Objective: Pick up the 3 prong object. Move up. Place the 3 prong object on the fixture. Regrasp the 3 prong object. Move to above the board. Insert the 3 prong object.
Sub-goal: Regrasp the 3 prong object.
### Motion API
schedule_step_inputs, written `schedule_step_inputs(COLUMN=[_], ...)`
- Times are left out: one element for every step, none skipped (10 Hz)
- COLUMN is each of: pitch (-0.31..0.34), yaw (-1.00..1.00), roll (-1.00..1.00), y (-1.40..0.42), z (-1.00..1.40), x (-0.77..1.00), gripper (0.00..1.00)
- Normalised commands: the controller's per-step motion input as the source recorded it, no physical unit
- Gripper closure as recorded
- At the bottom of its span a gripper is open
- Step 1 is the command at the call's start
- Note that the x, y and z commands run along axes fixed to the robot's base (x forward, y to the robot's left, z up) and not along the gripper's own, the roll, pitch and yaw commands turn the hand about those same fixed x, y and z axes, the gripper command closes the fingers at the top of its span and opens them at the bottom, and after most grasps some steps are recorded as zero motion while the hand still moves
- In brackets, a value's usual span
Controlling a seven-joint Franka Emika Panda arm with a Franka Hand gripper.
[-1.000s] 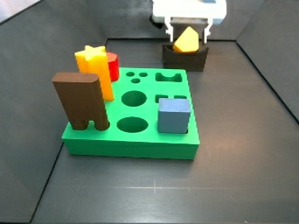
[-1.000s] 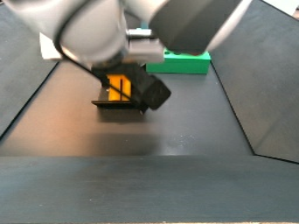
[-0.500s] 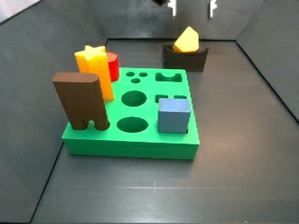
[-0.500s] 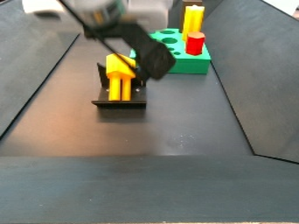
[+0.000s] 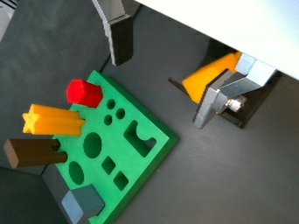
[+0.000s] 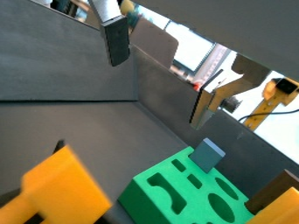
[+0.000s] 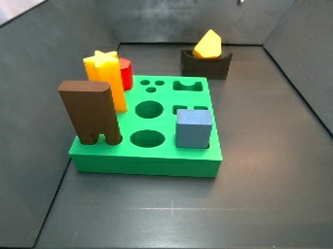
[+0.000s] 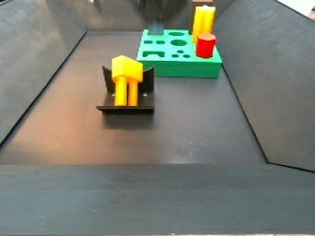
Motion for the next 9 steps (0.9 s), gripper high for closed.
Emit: schedule_step_inputs(pitch=[0.045, 0.046, 0.05, 0.049, 0.045, 0.041, 0.036, 0.034, 0.029], yaw=[0.02, 0.02, 0.02, 0.02, 0.02, 0.02, 0.03, 0.03, 0.03], roll=[1.0, 1.0, 1.0, 1.0, 1.0, 1.0, 1.0, 1.0, 1.0], y=[-0.2, -0.08, -0.01, -0.02, -0.03, -0.02, -0.02, -0.02, -0.02], z=[0.06, -0.01, 0.0, 0.0, 0.01, 0.01, 0.0, 0.0, 0.0], x=[-0.06, -0.03, 0.0, 0.0, -0.01, -0.02, -0.02, -0.02, -0.01], gripper=[0.0, 0.0, 0.0, 0.0, 0.0, 0.0, 0.0, 0.0, 0.0])
